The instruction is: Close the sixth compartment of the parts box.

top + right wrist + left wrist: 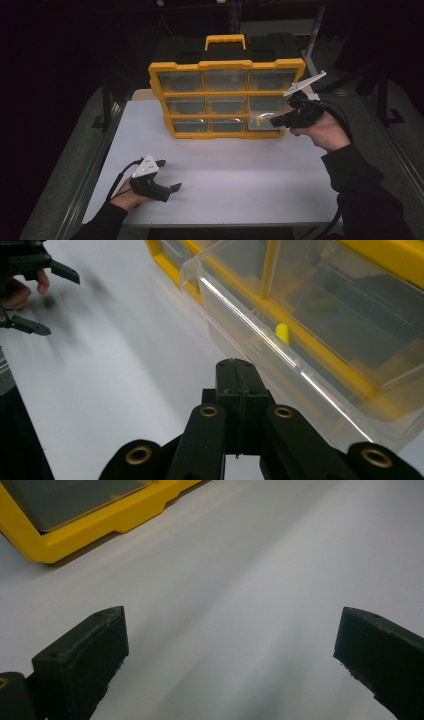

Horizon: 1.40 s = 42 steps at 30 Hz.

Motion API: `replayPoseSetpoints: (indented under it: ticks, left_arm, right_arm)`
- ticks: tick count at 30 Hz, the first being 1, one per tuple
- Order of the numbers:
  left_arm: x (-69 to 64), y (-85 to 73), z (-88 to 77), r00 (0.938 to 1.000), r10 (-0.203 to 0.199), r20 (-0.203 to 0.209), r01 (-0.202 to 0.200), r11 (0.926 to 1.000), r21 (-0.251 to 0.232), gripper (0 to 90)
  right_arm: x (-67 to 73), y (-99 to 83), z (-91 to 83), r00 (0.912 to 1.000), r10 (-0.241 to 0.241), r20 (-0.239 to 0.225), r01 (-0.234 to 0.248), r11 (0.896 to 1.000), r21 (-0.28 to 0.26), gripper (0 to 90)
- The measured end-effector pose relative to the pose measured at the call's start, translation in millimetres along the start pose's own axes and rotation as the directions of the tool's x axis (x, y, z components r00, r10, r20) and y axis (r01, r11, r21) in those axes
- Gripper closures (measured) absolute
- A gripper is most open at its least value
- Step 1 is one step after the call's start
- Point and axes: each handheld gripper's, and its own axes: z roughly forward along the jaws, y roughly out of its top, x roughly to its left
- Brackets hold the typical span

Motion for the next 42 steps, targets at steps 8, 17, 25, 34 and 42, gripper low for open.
replayPoseSetpoints:
  ticks: [8,17,25,34,42]
  left_arm:
    - [0.1,0.0,0.0,1.0,0.0,0.0,0.0,1.0,0.0,0.4]
    - [0.2,0.1,-0.3,1.0,0.0,0.001,0.0,1.0,0.0,0.4]
    - [0.5,0.2,0.1,1.0,-0.003,0.001,0.002,1.0,0.001,0.3]
    - [0.5,0.6,0.8,1.0,-0.005,-0.001,0.005,1.0,0.001,0.4]
    - [0.4,0.4,-0.2,1.0,-0.006,-0.001,0.006,1.0,0.0,0.4]
  right_arm:
    - [-8.1,8.7,5.0,0.9997,0.004,0.026,-0.004,1.0,0.003,88.9]
    - [-17.6,19.1,9.4,0.9981,0.009,0.061,-0.009,1.0,-0.002,88.9]
    - [-24.1,26.9,14.6,0.996,0.013,0.088,-0.013,1.0,0.0,89.0]
    - [-28.7,32.9,19.4,0.9927,0.004,0.12,-0.004,1.0,-0.001,89.0]
    - [-30.5,31.6,20.8,0.9924,0.016,0.122,-0.013,1.0,-0.021,89.0]
